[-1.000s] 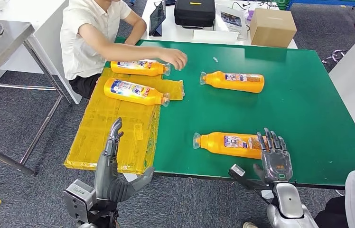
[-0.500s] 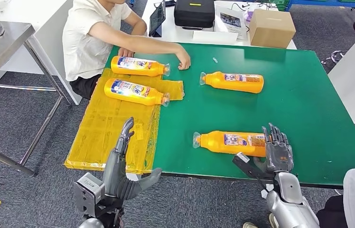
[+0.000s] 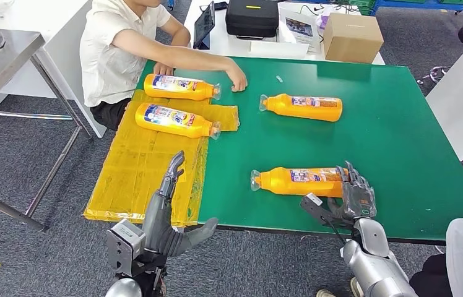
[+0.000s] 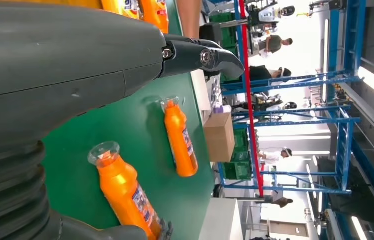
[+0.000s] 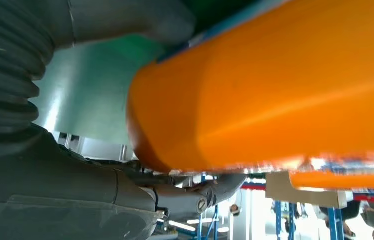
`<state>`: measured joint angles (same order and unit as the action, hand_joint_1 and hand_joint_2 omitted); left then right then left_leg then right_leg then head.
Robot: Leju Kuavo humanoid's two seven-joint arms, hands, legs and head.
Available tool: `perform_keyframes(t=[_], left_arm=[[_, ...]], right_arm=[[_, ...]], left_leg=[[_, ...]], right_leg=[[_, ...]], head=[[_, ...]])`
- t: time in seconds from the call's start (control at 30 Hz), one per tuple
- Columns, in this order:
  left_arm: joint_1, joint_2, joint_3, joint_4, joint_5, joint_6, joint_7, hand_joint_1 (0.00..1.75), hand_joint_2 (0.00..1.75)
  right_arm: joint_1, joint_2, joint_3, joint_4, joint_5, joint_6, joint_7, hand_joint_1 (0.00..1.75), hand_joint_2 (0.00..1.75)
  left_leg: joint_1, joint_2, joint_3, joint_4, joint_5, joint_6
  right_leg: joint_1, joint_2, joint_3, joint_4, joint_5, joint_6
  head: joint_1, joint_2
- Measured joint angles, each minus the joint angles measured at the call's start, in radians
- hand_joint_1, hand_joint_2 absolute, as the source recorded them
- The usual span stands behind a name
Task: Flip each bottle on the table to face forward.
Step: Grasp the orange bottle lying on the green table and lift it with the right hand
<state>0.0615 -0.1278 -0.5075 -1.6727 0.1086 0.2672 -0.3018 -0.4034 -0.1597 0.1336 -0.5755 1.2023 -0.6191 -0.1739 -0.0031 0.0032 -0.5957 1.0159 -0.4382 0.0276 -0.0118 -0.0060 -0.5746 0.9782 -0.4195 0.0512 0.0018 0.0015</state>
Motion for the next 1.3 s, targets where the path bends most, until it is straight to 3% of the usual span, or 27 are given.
perform_keyframes(t=[0.1, 0.67, 0.97, 1.17, 1.3], left_arm=[[-0.002, 0.0, -0.001, 0.004, 0.006, -0.003, 0.002, 0.0, 1.75], [-0.021, 0.0, -0.003, 0.028, 0.04, -0.017, 0.008, 0.0, 1.75], [-0.022, -0.008, -0.003, 0.129, 0.233, -0.062, 0.08, 0.0, 1.75], [-0.016, -0.013, -0.004, 0.206, 0.269, -0.07, 0.078, 0.0, 1.75], [-0.026, -0.013, -0.015, 0.246, 0.309, -0.049, 0.084, 0.0, 1.75]], right_arm=[[-0.009, 0.002, -0.001, 0.017, 0.0, 0.004, -0.005, 1.73, 1.75], [-0.049, 0.009, -0.001, 0.083, -0.001, 0.031, -0.041, 1.75, 1.75], [-0.013, 0.036, -0.005, 0.073, -0.082, -0.077, -0.195, 1.75, 1.75], [0.011, 0.052, -0.017, 0.039, -0.082, -0.085, -0.218, 1.75, 1.75], [0.034, 0.072, -0.062, -0.012, -0.059, -0.086, -0.285, 1.75, 1.75]], left_leg=[[0.0, 0.0, 0.001, 0.0, 0.0, 0.0], [0.0, 0.0, 0.003, 0.0, 0.0, 0.0], [0.0, 0.0, 0.002, 0.0, 0.0, 0.0], [0.0, 0.001, 0.0, 0.0, 0.0, 0.0], [0.0, 0.0, -0.001, 0.0, 0.0, 0.0]], right_leg=[[0.0, 0.0, 0.001, 0.0, 0.0, 0.0], [0.0, 0.0, 0.002, 0.0, 0.0, 0.0], [0.0, 0.0, 0.002, 0.0, 0.0, 0.0], [0.0, 0.0, 0.0, 0.0, 0.0, 0.0], [0.0, 0.0, 0.0, 0.0, 0.0, 0.0]], head=[[0.0, 0.0], [0.0, 0.0], [0.0, 0.0], [0.0, 0.0], [0.0, 0.0]])
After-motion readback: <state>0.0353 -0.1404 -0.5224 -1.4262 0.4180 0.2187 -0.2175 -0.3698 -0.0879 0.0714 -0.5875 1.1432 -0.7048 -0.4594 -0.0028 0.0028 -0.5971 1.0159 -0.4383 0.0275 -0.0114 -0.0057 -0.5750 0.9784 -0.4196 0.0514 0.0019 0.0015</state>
